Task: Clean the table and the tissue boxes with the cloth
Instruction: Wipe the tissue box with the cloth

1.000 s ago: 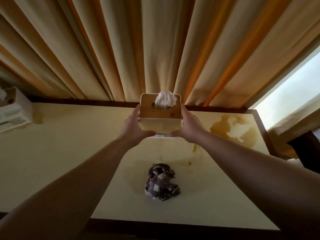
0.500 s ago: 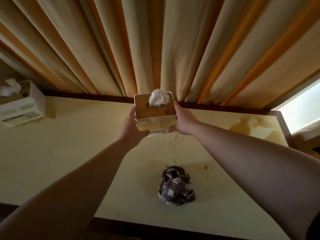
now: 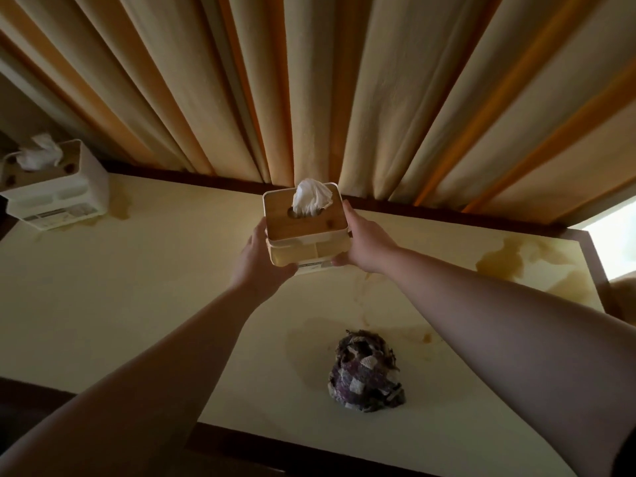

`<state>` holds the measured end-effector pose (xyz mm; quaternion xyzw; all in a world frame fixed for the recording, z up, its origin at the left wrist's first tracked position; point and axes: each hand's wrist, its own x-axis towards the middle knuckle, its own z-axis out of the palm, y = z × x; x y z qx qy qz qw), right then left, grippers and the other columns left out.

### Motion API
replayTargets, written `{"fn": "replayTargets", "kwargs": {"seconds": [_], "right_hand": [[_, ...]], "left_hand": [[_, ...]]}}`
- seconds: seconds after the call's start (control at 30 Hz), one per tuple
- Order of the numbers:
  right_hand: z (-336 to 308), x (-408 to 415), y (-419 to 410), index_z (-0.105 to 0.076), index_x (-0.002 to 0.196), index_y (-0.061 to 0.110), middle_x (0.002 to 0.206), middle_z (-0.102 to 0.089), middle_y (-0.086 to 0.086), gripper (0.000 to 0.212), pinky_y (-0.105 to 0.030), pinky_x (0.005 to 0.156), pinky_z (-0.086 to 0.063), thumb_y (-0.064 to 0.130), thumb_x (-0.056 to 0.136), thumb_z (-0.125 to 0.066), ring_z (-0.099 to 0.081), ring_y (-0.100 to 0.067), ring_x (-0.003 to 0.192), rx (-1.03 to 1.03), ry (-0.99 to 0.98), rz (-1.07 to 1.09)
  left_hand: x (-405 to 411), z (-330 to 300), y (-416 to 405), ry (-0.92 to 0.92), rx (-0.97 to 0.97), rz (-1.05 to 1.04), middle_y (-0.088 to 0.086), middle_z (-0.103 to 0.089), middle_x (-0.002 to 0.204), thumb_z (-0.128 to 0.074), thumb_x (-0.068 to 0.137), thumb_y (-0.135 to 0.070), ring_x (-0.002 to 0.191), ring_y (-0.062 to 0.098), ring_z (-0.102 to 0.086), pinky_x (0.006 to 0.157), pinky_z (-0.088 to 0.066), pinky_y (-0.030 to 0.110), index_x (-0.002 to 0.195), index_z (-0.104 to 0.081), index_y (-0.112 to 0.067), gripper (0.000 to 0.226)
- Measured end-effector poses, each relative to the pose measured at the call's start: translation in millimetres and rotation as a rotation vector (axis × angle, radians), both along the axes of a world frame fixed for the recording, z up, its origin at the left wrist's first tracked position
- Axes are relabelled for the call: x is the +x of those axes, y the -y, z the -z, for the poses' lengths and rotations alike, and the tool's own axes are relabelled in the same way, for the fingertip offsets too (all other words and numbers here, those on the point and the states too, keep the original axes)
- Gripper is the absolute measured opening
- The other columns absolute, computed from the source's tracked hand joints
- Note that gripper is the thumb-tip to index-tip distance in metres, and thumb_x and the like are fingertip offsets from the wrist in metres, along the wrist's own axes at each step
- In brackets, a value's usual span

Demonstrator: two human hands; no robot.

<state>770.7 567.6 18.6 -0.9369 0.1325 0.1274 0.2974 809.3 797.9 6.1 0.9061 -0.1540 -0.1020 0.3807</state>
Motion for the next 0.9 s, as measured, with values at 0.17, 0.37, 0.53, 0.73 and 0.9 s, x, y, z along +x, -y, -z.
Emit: {"fn": "replayTargets", "kwargs": {"seconds": [0.17, 0.37, 0.53, 0.73, 0.9], "right_hand": [[-12, -29, 3, -0.003, 0.167, 0.017, 0.17, -0.025, -0.007, 0.124, -0.042, 0.12, -0.033, 0.041, 0.081, -0.089, -0.032, -0.029, 0.152, -0.042, 0.034, 0.037], [6, -106, -3, -0.032, 0.16, 0.018, 0.16, -0.039, -0.004, 0.085, -0.042, 0.116, -0.041, 0.042, 0.092, -0.076, -0.041, -0.026, 0.144, -0.039, 0.105, 0.083], [17, -121, -15, -0.033, 0.16, 0.02, 0.16, -0.04, 0.0, 0.08, -0.039, 0.116, -0.039, 0.046, 0.095, -0.071, -0.04, -0.024, 0.145, 0.005, 0.089, 0.108], [7, -79, -19, 0.001, 0.167, 0.033, 0.169, -0.029, -0.001, 0.111, -0.045, 0.12, -0.036, 0.041, 0.09, -0.078, -0.035, -0.028, 0.152, 0.083, 0.067, 0.176], [4, -63, -27, -0.004, 0.167, 0.034, 0.162, -0.041, -0.002, 0.117, -0.04, 0.116, -0.041, 0.027, 0.085, -0.086, -0.043, -0.026, 0.146, 0.176, 0.104, 0.151]], "left_hand": [[-25, 5, 1, 0.041, 0.112, -0.157, 0.013, -0.035, 0.151, -0.085, 0.079, -0.036, 0.139, 0.031, -0.038, 0.113, -0.041, 0.046, 0.158, -0.021, -0.01, 0.105], [-83, 37, -1, 0.059, 0.113, -0.1, 0.01, -0.046, 0.133, -0.081, 0.079, -0.032, 0.123, 0.029, -0.044, 0.107, -0.043, 0.043, 0.14, -0.045, -0.012, 0.073], [-87, 37, 5, 0.083, 0.056, -0.17, 0.013, -0.048, 0.131, -0.081, 0.08, -0.026, 0.122, 0.032, -0.048, 0.104, -0.043, 0.043, 0.138, -0.045, -0.008, 0.07], [-60, 23, 2, -0.04, -0.007, -0.178, 0.013, -0.047, 0.151, -0.079, 0.086, -0.028, 0.131, 0.034, -0.052, 0.1, -0.048, 0.041, 0.157, -0.022, -0.016, 0.092], [-60, 17, 2, -0.019, -0.082, -0.106, 0.004, -0.049, 0.155, -0.079, 0.087, -0.021, 0.134, 0.031, -0.053, 0.099, -0.049, 0.042, 0.162, -0.012, -0.031, 0.1]]}}
